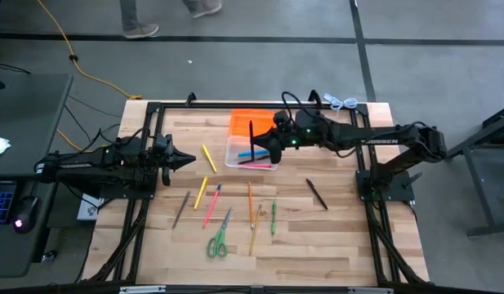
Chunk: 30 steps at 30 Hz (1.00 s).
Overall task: Pick & place school supplies into a supply box
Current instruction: Put the black pen into the transparent supply box
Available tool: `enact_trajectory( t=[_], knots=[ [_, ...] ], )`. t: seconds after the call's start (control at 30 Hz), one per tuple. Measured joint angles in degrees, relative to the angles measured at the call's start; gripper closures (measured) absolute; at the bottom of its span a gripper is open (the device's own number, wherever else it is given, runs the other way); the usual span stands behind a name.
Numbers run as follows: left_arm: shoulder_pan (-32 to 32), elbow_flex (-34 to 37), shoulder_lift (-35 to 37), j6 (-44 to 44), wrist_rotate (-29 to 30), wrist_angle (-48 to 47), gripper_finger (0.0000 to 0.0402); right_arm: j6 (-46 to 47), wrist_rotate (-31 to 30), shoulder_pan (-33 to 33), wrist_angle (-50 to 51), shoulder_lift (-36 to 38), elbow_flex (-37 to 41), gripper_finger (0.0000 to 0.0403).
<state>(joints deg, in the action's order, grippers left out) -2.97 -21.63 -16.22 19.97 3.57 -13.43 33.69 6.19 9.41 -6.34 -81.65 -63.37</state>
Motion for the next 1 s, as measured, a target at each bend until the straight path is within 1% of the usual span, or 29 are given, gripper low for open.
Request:
enact_trajectory(
  t=[0.13, 0.47, 0.8, 0.9, 1.0],
  knots=[
    [0.0, 0.0, 0.0, 0.0, 0.0, 0.0, 0.0369, -2.0, -2.0, 0.0, 1.4, 0.0, 0.0, 0.0400],
    [0.0, 0.0, 0.0, 0.0, 0.1, 0.0, 0.0369, -8.5, -3.8, 0.0, 1.4, 0.0, 0.0, 0.0399],
    [0.0, 0.0, 0.0, 0.0, 2.1, 0.0, 0.0369, -14.4, -6.0, 0.0, 1.3, 0.0, -0.1, 0.0399],
    [0.0, 0.0, 0.0, 0.0, 2.1, 0.0, 0.0369, -15.8, -6.3, 0.0, 2.9, -0.6, -2.2, 0.0396],
    [0.0, 0.0, 0.0, 0.0, 2.1, 0.0, 0.0369, -18.3, -6.4, 0.0, 7.7, -2.3, -6.5, 0.0397]
  ],
)
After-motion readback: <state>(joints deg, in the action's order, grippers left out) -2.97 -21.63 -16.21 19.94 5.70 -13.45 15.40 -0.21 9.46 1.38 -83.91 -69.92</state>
